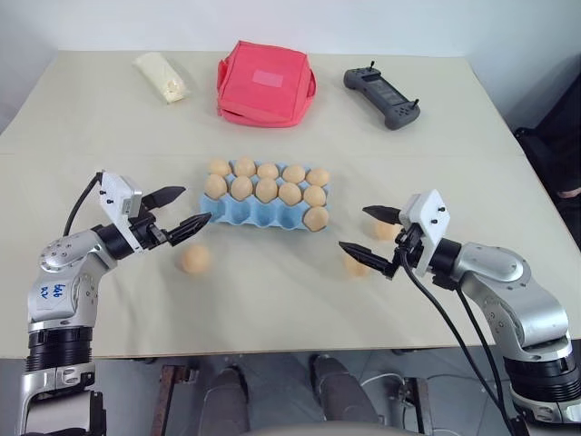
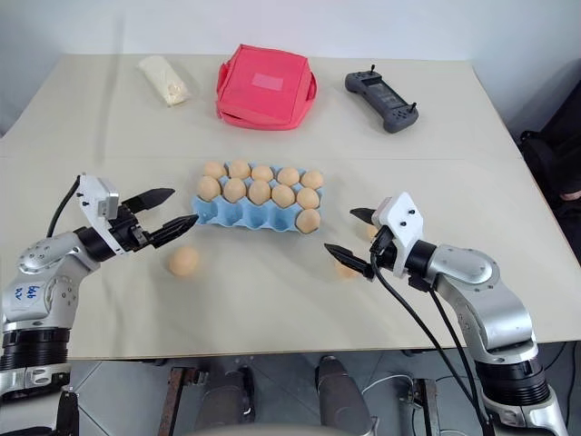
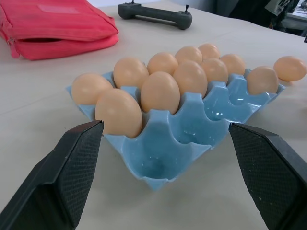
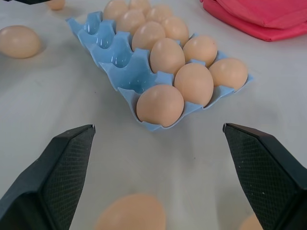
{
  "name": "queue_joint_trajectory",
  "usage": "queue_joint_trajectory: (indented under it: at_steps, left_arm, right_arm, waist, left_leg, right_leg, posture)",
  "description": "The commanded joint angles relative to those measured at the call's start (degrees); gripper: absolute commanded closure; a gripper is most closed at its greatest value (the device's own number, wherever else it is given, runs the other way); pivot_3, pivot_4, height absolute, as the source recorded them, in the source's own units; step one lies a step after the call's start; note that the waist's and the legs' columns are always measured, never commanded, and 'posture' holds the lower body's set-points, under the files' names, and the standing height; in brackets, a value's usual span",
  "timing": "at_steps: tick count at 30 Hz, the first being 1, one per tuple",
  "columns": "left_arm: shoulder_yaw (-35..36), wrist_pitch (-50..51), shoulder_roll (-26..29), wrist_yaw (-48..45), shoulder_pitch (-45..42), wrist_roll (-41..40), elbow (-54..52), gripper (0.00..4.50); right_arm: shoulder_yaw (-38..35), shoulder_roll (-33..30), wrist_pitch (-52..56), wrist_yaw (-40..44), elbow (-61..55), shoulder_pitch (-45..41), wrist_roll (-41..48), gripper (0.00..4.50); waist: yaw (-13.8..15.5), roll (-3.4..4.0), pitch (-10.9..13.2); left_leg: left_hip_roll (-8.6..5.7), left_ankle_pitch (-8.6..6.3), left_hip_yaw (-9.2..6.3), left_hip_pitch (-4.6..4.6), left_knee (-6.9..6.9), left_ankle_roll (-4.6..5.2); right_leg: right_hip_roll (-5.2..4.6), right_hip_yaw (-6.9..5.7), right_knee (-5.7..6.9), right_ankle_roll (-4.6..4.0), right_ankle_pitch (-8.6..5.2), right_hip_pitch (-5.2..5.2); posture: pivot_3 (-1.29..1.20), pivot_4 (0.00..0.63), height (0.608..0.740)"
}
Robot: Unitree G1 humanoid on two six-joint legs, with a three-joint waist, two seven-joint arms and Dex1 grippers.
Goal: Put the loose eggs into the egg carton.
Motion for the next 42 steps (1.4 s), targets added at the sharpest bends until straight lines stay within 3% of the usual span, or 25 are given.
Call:
queue_joint_trajectory:
  at_steps: [1, 6, 13, 26, 31, 33, 42]
  left_arm:
    - [0.03, -2.48, 0.4, -0.97, -1.43, 0.46, 0.01, 0.04]
    - [-0.06, 0.67, 0.05, 1.57, -3.17, 0.1, 0.34, 0.04]
    - [-1.24, -0.2, 0.56, -2.68, -4.91, -0.37, 2.25, 0.04]
    - [-3.24, 1.91, 3.72, -12.21, -6.71, -0.48, 7.12, 0.04]
    - [-3.89, 3.7, 5.38, -15.58, -4.77, -0.83, 5.64, 0.04]
    - [-3.29, 3.55, 6.02, -16.18, -3.65, -0.93, 4.71, 0.04]
    - [0.32, 4.06, 8.78, -15.69, 2.9, -1.79, -0.44, 0.04]
  right_arm:
    - [-1.01, -0.7, -1.38, -0.08, -2.03, 0.24, -0.11, 0.0]
    - [-1.41, -0.92, -0.34, -0.68, -2.54, -0.02, 0.01, 0.0]
    - [-5.87, -4.1, 5.49, -0.96, -6.21, 1.7, 3.31, 0.0]
    - [-24.69, -13.66, 12.46, 3.89, -18.27, 25.65, 10.54, 0.0]
    - [-22.02, -15.17, 14.64, 3.15, -18.59, 25.45, 11.59, 0.0]
    - [-18.98, -14.85, 14.58, 2.31, -17.75, 22.19, 11.53, 0.0]
    - [-2.79, -12.82, 14.25, 1.48, -9.34, 7.09, 7.98, 0.0]
  waist:
    - [0.04, 0.0, 0.0]
    - [0.05, 0.0, 0.0]
    - [0.13, 0.0, 0.0]
    - [0.77, -0.04, -0.01]
    - [-0.06, -0.05, -0.02]
    - [-0.24, -0.06, -0.02]
    - [-0.01, -0.1, -0.01]
  left_leg:
    - [0.0, 0.0, 0.0, 0.0, 0.0, 0.0]
    - [0.0, 0.0, 0.0, 0.0, 0.0, 0.0]
    - [-0.01, 0.0, 0.0, -0.01, 0.0, 0.0]
    - [-0.01, -0.02, -0.02, 0.02, 0.04, 0.05]
    - [-0.02, -0.01, -0.02, 0.02, 0.09, 0.07]
    - [0.0, -0.01, -0.02, 0.04, 0.09, 0.07]
    - [0.0, -0.02, -0.01, 0.01, 0.08, 0.08]
  right_leg:
    - [0.0, 0.0, 0.0, 0.0, 0.0, 0.0]
    - [0.0, 0.0, 0.01, 0.01, 0.0, 0.0]
    - [0.0, 0.0, -0.01, 0.01, 0.0, 0.0]
    - [0.0, 0.0, -0.01, -0.02, -0.01, 0.04]
    - [-0.01, 0.02, -0.02, -0.31, -0.12, 0.06]
    - [0.0, 0.02, 0.01, -0.89, -0.42, 0.05]
    - [-0.01, 0.04, 0.0, -0.92, -0.43, 0.01]
  posture:
    - [0.0, 0.15, 0.74]
    - [0.0, 0.15, 0.74]
    - [0.0, 0.15, 0.74]
    - [0.0, 0.15, 0.74]
    - [0.0, 0.15, 0.74]
    - [0.0, 0.15, 0.74]
    - [0.0, 0.15, 0.74]
